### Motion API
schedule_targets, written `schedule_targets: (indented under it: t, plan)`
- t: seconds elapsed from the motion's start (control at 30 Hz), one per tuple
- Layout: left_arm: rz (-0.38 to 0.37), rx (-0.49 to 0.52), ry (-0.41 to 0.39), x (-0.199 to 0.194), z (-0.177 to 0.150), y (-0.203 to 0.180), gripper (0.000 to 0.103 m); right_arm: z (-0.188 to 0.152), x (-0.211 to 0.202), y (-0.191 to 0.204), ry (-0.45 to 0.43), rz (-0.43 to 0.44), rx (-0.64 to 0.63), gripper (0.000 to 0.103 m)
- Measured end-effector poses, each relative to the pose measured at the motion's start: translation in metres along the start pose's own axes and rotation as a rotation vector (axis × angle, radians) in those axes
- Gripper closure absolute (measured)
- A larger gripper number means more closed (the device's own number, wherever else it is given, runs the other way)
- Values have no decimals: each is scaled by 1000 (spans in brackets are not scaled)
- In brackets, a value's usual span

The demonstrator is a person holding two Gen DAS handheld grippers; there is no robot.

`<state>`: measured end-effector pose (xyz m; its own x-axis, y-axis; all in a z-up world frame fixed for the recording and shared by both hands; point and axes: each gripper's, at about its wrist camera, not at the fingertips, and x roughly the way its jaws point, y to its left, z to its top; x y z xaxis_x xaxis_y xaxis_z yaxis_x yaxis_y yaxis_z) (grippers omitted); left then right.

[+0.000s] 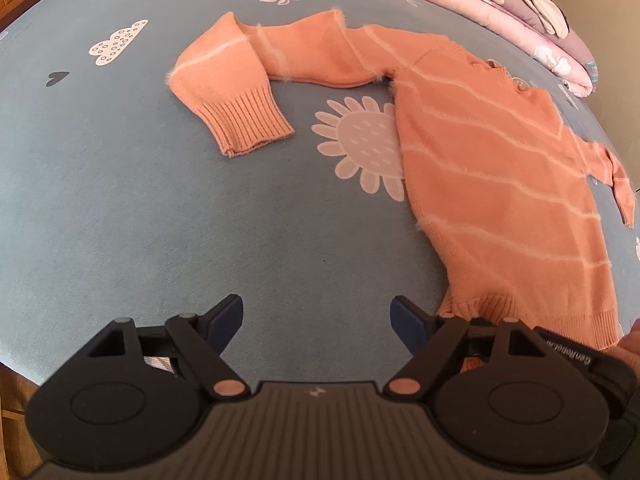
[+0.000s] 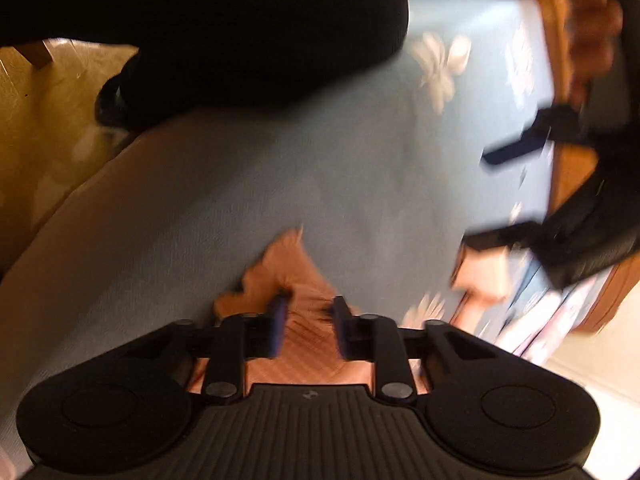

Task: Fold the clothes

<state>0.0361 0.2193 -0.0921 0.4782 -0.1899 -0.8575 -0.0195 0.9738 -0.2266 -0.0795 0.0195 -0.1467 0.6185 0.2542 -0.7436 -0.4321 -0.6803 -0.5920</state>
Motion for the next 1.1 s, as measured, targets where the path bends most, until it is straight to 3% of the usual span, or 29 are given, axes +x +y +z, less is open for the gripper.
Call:
schedule_targets:
  t: [0.07,0.13,0.27,0.33,0.4,0.43,0.5,0.57,0.6,0.63,0.7,0.9,0.97,1.0,1.03,1.1]
  plan:
    - [-5,-4,1,0,-2,2,22,-8,0,-8,23,34,59,84]
    - [-3,-6,3,2,-3,3,22,-15,-5,-26,18,71,230,86]
    - [4,-17,6,5,-3,6,22,-37,-26,-85,-96,179,748,89]
    - [4,-26,5,5,-2,8,22,-58,-34,-109,-221,297,1045,87]
    - [6,-31,4,6,-1,8,22,-68,-27,-115,-323,501,1224,84]
    - [7,-31,2,5,-1,9,22,-66,-22,-113,-338,574,1230,83]
    - [8,-32,-2,3,-1,9,22,-54,-18,-104,-272,498,1137,83]
    - [-8,-31,5,4,-2,9,22,-47,-15,-98,-208,409,1071,76]
    - [-10,-26,11,6,-3,9,22,-48,-14,-97,-174,367,1075,70]
    - [0,-18,17,9,-3,7,22,-48,-13,-95,-143,324,1068,57]
    - [22,-2,28,14,-3,3,22,-41,-11,-86,-80,239,1016,45]
    - [-15,29,39,16,-7,-3,22,-8,2,-42,58,68,676,46]
    - [-18,38,46,17,-9,-4,22,-7,6,-33,84,30,600,58]
    - [-18,47,51,18,-10,-5,22,-9,8,-34,103,14,621,97]
    - [-15,54,54,19,-11,-6,22,-12,9,-35,123,-2,643,102]
    - [-8,67,61,22,-14,-8,22,-25,4,-45,105,-12,757,103]
